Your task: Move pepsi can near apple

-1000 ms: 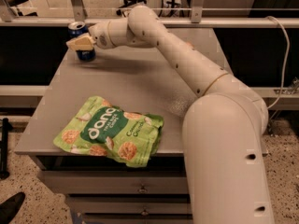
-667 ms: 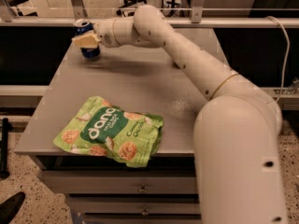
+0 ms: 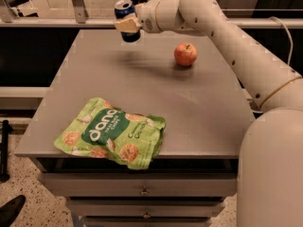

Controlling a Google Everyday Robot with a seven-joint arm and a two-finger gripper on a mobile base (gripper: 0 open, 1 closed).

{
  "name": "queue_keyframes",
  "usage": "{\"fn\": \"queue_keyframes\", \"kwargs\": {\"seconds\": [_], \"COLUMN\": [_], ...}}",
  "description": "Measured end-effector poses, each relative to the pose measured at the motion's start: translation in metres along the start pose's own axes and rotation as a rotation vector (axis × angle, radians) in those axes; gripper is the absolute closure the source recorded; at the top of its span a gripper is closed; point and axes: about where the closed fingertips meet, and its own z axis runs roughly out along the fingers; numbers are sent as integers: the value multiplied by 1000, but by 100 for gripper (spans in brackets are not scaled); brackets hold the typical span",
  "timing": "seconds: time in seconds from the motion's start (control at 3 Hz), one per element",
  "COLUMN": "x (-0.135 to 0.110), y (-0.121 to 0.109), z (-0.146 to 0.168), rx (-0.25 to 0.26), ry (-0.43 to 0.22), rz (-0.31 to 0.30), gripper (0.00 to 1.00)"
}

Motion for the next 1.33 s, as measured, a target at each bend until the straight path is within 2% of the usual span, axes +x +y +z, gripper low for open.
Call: {"fn": "queue_keyframes", "kwargs": {"seconds": [0.33, 0.67, 1.0, 1.33], "x": [0, 4, 1, -12], "y": [0, -12, -36, -60], "z": [0, -20, -71, -122], "rx": [0, 63, 203, 322], "ry": [0, 35, 92, 100], "rz": [0, -5, -36, -68], "gripper": [100, 100, 100, 100]}}
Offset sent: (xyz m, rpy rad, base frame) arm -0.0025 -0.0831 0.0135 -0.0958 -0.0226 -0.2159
